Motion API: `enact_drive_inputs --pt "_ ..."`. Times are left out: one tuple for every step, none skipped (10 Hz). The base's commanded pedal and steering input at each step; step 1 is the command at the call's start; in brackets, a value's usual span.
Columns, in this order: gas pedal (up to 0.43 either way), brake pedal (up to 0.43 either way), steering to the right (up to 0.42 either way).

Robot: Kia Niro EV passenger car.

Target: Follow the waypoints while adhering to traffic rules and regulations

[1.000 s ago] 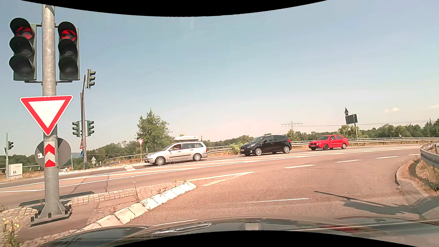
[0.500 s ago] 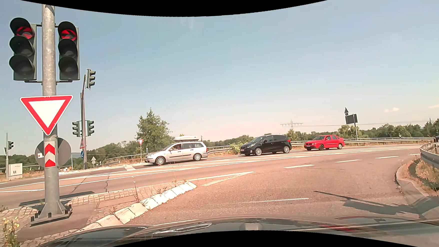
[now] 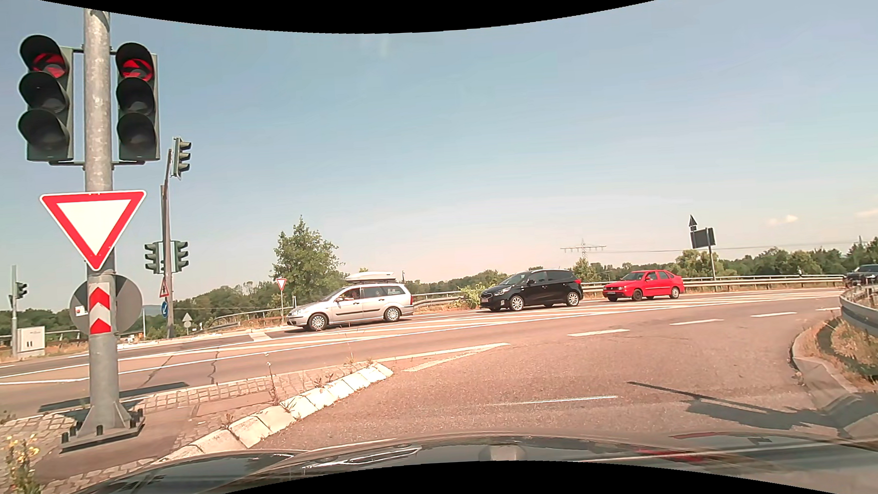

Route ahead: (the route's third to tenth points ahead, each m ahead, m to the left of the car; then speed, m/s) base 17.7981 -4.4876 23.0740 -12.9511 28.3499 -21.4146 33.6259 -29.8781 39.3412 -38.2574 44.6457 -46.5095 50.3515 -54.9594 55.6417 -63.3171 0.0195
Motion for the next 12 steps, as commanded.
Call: enact_drive_inputs --pt "0.000 0.268 0.224" --pt "0.000 0.268 0.224" --pt "0.000 0.274 0.224" --pt "0.000 0.268 0.224" --pt "0.000 0.268 0.224" --pt "0.000 0.274 0.224" --pt "0.000 0.274 0.224" --pt "0.000 0.268 0.224" --pt "0.000 0.268 0.224" --pt "0.000 0.274 0.224" --pt "0.000 0.274 0.224" --pt "0.000 0.274 0.224"
